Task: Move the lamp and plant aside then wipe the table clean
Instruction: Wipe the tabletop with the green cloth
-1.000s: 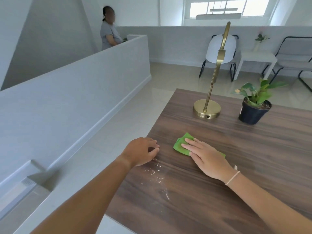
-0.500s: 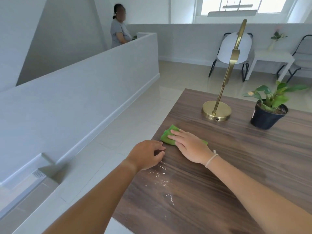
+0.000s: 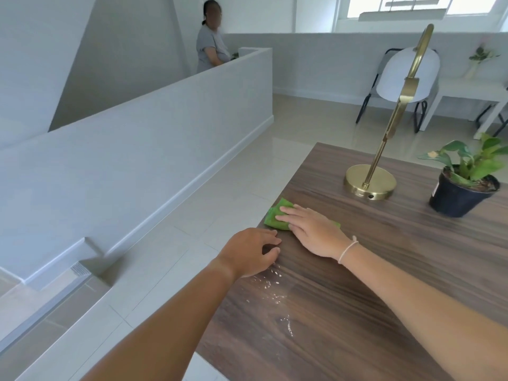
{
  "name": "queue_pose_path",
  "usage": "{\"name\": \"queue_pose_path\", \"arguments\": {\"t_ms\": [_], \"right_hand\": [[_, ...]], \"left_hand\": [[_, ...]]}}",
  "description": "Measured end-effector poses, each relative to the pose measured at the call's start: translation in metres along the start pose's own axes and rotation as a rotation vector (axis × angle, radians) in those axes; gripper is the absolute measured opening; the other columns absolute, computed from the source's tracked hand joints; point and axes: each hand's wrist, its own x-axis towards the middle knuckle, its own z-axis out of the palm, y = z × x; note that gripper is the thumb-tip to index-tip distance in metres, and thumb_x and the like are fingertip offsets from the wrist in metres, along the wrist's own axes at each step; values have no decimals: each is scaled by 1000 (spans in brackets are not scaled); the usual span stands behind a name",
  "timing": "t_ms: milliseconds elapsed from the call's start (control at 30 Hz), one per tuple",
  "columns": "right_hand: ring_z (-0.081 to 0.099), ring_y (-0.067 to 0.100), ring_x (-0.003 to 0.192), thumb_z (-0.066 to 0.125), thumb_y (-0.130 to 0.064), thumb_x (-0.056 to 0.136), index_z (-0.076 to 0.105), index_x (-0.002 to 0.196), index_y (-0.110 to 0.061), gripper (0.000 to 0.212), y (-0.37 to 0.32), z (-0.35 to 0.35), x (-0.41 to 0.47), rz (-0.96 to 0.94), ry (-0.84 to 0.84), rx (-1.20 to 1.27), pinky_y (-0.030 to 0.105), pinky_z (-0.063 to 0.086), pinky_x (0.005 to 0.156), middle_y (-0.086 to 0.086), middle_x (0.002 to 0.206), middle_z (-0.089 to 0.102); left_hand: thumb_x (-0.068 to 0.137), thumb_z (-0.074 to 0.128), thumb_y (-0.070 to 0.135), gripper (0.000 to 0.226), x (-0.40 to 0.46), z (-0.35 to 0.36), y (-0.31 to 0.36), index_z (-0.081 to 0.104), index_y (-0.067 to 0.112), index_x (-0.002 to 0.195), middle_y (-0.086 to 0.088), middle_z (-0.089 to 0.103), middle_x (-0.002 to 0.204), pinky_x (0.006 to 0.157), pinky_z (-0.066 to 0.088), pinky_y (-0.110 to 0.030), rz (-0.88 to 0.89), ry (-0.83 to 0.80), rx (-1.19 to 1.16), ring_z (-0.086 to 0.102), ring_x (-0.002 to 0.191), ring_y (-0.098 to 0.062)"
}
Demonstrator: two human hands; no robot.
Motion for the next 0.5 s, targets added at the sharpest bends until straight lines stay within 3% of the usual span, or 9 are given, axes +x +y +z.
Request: {"name": "queue_pose_path", "arguments": {"t_ms": [167,367,500], "right_hand": [[13,20,146,23,-21,100,36,140,-30,43,18,-23,26,272,4,-49,40,9,121,-6,156,22],[19,17,144,29,-20,99,44,134,-33,40,-23,8,18,8,-5,2,36,12,119,-9,153,31],[19,17,145,27,-18,100,42,136,-31,42,17,-15,5,120,21,-28,36,12,119,-7,153,30]], "left_hand": [[88,49,36,39,-2,1,1,57,26,125,12,46,143,105,26,-17,-7,-3,-13,40,131,-4],[89,47,37,40,-1,0,2,56,26,126,9,46,144,107,27,-21,7,-18,20,39,132,-6],[88,49,36,40,-1,2,1,56,25,126,11,46,143,103,23,-14,3,3,-2,38,132,-4]]}}
